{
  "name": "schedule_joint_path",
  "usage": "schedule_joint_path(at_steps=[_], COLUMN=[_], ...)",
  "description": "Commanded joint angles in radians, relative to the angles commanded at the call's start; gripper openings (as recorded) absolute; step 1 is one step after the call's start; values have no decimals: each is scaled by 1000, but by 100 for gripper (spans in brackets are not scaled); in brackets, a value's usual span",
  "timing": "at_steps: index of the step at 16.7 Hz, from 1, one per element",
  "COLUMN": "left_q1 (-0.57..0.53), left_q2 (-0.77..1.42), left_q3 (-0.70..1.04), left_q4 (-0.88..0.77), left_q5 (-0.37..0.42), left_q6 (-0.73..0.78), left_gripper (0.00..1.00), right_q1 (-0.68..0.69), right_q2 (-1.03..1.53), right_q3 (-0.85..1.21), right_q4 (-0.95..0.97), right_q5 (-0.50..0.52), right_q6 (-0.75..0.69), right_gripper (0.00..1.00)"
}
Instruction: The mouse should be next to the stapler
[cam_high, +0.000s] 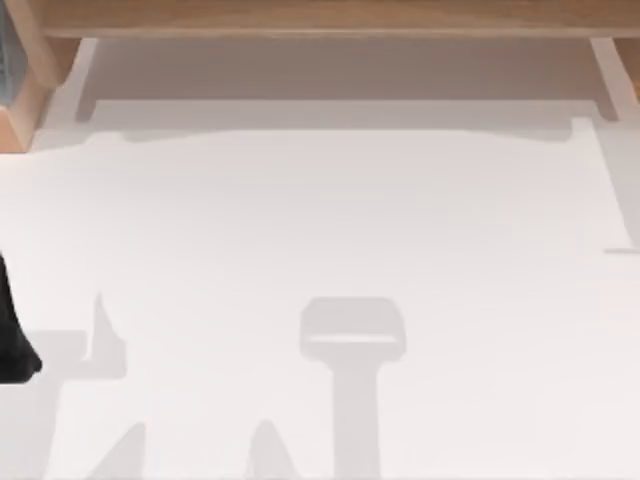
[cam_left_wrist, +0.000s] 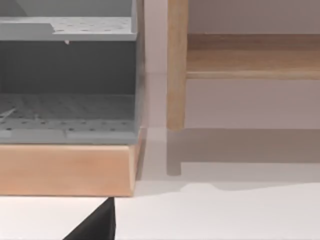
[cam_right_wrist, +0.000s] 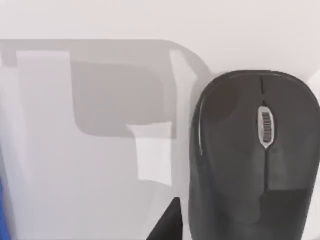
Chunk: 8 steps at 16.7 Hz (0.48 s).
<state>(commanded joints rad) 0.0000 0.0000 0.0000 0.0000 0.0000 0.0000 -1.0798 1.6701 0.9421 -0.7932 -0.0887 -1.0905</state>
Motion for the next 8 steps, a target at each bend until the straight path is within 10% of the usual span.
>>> schedule_joint_path(at_steps=[2, 8], left_q1=[0, 0], left_q2=[0, 0], left_q3=[0, 0], left_q4=[0, 0], left_q5=[0, 0], left_q6=[0, 0], left_gripper=[100, 100], right_q1=[0, 0], right_q2=[0, 0], right_q3=[0, 0], right_q4=[0, 0], right_q5=[0, 0], right_q6=[0, 0], right_gripper=[98, 100])
